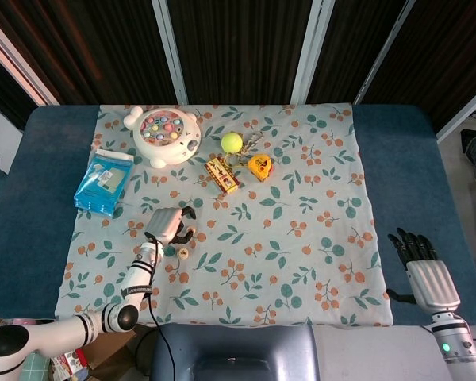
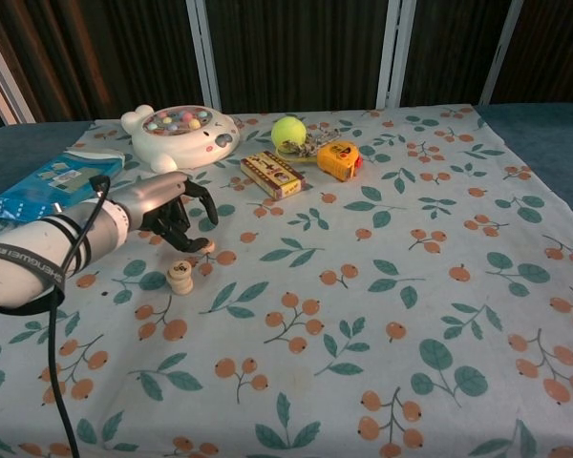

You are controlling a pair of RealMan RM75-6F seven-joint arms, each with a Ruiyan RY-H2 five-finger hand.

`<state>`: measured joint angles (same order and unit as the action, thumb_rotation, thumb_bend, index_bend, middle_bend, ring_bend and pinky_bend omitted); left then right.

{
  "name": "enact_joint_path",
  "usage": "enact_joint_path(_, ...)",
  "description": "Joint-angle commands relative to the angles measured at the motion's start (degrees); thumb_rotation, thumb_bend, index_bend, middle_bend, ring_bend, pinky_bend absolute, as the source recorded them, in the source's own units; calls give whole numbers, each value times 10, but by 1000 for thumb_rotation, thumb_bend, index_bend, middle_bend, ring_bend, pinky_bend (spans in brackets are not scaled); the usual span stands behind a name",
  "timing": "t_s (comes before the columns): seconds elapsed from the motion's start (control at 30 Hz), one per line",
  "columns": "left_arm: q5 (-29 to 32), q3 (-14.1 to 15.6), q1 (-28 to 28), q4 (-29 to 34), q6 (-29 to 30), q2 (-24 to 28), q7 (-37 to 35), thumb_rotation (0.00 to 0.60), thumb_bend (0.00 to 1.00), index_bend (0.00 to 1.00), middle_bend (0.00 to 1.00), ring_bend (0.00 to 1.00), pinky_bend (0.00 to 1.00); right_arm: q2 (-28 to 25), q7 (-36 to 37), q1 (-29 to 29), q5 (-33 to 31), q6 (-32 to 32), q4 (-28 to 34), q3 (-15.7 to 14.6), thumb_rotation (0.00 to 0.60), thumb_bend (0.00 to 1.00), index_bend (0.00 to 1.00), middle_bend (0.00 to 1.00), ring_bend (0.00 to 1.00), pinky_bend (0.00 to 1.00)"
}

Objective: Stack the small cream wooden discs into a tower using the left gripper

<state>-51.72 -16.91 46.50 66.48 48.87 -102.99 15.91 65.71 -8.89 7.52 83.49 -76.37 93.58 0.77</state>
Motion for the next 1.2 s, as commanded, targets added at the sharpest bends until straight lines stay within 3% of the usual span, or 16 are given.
enact_joint_path(0.03,0,3,5,-17,1,-12,2,600,367,406,1000,1000,1000,-1,2,0,-1,0,0,0,600,115,0,0,0,0)
enact_joint_path(0.77,-7,22,-3,-7,6,-9,7,600,363,407,1000,1000,1000,-1,3,0,0,0,0,0,600,115,0,0,0,0)
enact_joint_path(1.2,-3,17,1,-33,-4,-19,-2,600,365,461,1000,1000,1000,-1,3,0,0,0,0,0,600,115,0,0,0,0)
